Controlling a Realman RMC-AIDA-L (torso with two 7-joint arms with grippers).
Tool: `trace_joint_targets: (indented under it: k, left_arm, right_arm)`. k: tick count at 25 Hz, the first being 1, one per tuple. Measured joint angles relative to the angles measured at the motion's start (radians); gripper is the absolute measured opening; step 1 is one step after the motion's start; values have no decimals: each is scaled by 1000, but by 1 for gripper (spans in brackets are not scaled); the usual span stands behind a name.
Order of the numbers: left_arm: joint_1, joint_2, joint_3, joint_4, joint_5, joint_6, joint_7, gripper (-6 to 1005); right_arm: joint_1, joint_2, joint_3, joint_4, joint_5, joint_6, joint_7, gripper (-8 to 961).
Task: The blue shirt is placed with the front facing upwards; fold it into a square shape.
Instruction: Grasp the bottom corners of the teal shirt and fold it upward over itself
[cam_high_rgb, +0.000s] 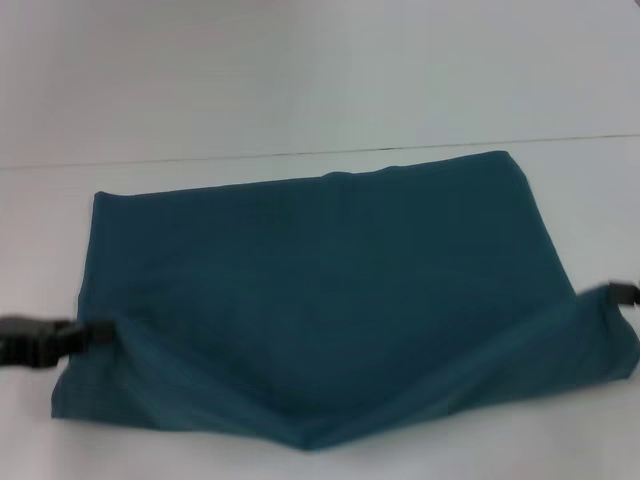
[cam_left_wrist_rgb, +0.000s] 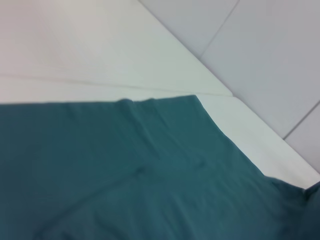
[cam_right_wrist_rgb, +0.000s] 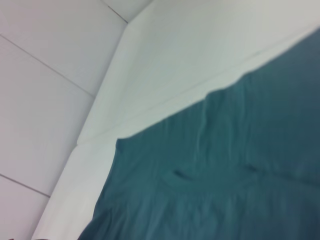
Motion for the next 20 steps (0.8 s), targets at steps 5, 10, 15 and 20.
trace_joint_targets:
  k: [5,10,15,20]
  left_arm:
    - [-90,47,8,-90,5,-89,-6,6]
    - [-142,68,10,-129,6,-186,-21,6]
    - [-170,69,10,-143,7,-273,-36,6]
    - [-193,63,10,-154,7,-343,-38,6]
  right_arm:
    - [69,-16,-2,18,0,80,26,12]
    - [118,-31,-4,20,2,164,57,12]
    - [143,-53,-7,59,24,235,77,11]
    - [162,-82,-10,128,58,287,78,12]
